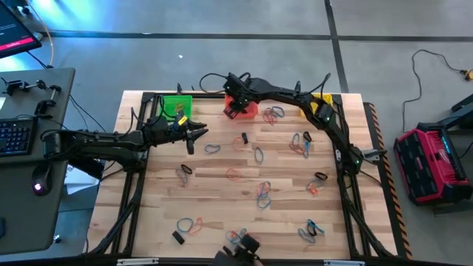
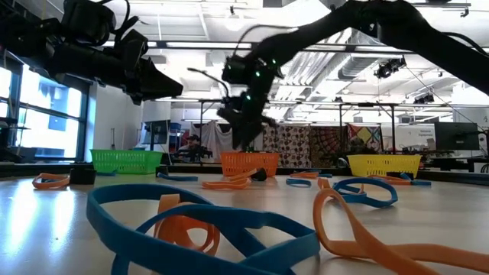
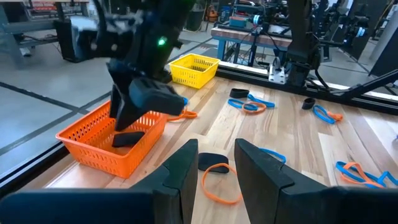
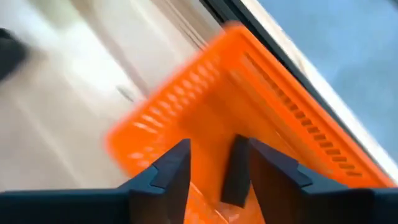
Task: Sort rubber bands into baskets
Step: Put the blue rubber band into the yellow bin
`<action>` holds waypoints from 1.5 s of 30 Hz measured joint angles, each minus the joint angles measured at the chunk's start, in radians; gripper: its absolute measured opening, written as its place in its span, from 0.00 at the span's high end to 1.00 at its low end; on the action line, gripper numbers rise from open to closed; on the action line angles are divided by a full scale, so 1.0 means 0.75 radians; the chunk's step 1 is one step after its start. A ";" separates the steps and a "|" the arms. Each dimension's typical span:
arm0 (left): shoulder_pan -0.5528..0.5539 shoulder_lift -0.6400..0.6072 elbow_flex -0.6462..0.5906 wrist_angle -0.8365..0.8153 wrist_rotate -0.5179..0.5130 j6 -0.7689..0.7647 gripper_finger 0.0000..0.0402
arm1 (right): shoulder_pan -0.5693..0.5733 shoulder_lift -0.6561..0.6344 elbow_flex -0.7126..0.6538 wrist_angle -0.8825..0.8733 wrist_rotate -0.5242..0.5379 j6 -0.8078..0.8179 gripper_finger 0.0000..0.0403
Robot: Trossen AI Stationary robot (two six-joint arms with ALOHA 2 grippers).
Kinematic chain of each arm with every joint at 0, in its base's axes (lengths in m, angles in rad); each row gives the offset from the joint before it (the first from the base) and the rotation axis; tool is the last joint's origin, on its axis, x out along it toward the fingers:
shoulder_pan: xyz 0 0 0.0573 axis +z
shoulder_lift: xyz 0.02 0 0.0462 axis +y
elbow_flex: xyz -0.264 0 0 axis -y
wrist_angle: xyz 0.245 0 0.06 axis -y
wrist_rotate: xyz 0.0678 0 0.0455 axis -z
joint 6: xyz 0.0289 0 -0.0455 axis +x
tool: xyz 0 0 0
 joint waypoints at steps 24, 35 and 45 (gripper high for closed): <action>0.000 0.001 0.000 0.000 0.000 0.027 0.75 | 0.110 -0.039 -0.078 0.172 0.148 -0.104 1.00; -0.009 0.000 0.000 0.009 -0.002 0.023 0.75 | 0.144 -0.395 -0.627 0.513 0.150 0.002 1.00; -0.016 0.000 0.000 0.011 -0.001 0.013 0.75 | 0.350 -0.840 -1.110 0.636 0.212 0.182 1.00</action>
